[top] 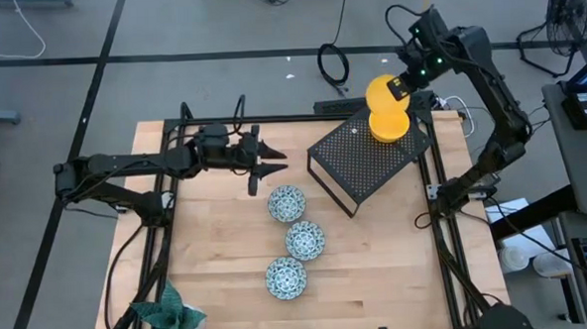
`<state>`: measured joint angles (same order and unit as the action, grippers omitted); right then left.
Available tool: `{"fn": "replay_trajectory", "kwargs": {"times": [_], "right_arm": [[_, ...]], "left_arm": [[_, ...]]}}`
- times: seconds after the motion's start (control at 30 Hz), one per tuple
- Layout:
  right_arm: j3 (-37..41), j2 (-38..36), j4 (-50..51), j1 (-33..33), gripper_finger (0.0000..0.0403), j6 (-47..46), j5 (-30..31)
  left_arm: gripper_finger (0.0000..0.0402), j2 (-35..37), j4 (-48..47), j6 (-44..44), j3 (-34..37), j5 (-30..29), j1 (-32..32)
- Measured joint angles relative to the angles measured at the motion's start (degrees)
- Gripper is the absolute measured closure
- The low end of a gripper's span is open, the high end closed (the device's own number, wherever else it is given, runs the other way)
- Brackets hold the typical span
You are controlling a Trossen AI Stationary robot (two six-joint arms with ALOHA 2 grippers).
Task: Pick & Place Mini bowls
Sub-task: Stack the yellow bowl on the yellow bowls on the shelf
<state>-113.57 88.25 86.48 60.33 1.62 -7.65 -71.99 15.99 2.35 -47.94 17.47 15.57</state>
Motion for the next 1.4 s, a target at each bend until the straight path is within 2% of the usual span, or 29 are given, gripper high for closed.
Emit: {"fn": "replay_trajectory", "kwargs": {"times": [0.13, 0.7, 1.13, 1.4], "right_arm": [[0.6, 0.0, 3.8, 0.0, 0.0403, 1.2, 0.5], [11.8, -0.7, -0.2, 0.1, 0.0403, 2.7, 1.7], [16.3, -0.7, -0.9, 0.1, 0.0403, 3.8, 1.8], [16.5, -0.7, -0.9, 0.1, 0.0375, 4.0, 1.9]], "left_arm": [[0.0277, 0.0, -1.1, -0.1, 0.0, 0.0, 0.0], [0.0277, 0.0, -1.2, -0.6, 0.0, 0.0, -0.3], [0.0277, 0.0, -1.2, -0.1, 0.0, 0.0, -0.3], [0.0277, 0.0, -1.2, -0.1, 0.0, 0.0, -0.3]]}}
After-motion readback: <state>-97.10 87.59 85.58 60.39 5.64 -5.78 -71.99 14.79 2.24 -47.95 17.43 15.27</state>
